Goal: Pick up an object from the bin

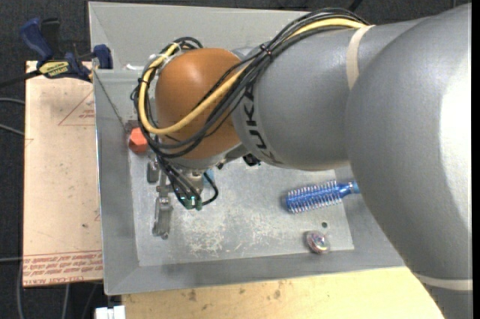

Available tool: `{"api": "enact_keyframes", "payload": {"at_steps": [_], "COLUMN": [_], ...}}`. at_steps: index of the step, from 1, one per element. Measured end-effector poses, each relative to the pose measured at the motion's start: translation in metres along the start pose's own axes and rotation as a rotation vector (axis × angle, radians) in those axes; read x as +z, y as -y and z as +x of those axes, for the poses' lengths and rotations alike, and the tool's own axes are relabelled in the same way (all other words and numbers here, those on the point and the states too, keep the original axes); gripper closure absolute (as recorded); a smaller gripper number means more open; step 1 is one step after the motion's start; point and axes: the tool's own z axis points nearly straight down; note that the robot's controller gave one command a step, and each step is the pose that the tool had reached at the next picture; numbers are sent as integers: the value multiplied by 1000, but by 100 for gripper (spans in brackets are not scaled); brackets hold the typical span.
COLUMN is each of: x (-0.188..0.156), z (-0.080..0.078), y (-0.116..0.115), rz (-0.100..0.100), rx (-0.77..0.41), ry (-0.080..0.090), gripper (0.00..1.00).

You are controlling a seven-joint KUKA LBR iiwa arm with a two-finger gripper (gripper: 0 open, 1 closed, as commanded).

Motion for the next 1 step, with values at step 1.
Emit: {"api": "enact_keyframes", "payload": {"at_steps": [1], "x": [55], "z": [-63], "y": [25], "rz": [0], "rx": [90], "ry": [8], "gripper": [0]}}
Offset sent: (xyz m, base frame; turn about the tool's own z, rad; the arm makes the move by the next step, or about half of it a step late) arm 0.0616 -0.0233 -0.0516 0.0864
